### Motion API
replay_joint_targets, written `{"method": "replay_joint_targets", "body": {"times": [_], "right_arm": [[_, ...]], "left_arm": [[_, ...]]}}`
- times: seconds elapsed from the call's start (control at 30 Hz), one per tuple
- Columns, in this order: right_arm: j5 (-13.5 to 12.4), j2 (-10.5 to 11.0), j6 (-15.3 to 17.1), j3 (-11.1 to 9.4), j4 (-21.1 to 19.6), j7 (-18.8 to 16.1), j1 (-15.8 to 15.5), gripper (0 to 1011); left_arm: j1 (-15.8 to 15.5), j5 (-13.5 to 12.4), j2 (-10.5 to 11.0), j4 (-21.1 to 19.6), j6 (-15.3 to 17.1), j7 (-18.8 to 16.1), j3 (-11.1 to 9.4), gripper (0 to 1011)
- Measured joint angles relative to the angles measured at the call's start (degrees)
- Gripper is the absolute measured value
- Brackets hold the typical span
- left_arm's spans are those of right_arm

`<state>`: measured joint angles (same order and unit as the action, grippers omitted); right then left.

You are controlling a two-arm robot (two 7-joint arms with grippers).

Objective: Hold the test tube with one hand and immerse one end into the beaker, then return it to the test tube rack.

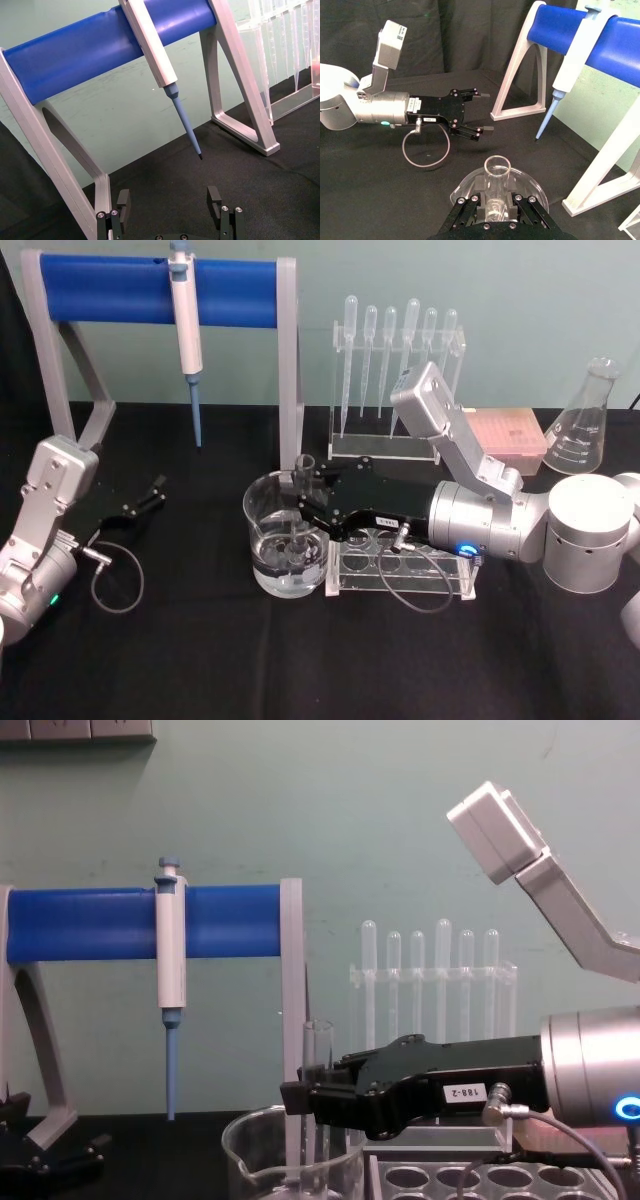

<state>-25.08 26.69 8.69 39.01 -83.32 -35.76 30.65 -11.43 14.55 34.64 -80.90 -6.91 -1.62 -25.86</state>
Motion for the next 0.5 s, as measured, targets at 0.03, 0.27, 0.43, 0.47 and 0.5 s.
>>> {"method": "replay_joint_targets", "body": {"times": [0.03, 0.27, 0.43, 0.47, 0.5], "right_arm": [[0.00, 0.00, 0.00, 0.00, 0.00, 0.00, 0.00, 225], [0.00, 0.00, 0.00, 0.00, 0.00, 0.00, 0.00, 225], [0.00, 0.00, 0.00, 0.00, 0.00, 0.00, 0.00, 225], [0.00, 0.00, 0.00, 0.00, 0.00, 0.00, 0.00, 225], [0.00, 0.00, 0.00, 0.00, 0.00, 0.00, 0.00, 225]], "left_arm": [[0.00, 0.00, 0.00, 0.00, 0.00, 0.00, 0.00, 1000], [0.00, 0.00, 0.00, 0.00, 0.00, 0.00, 0.00, 1000], [0.00, 0.00, 0.00, 0.00, 0.00, 0.00, 0.00, 1000], [0.00, 0.00, 0.00, 0.00, 0.00, 0.00, 0.00, 1000], [0.00, 0.00, 0.00, 0.00, 0.00, 0.00, 0.00, 1000]]}}
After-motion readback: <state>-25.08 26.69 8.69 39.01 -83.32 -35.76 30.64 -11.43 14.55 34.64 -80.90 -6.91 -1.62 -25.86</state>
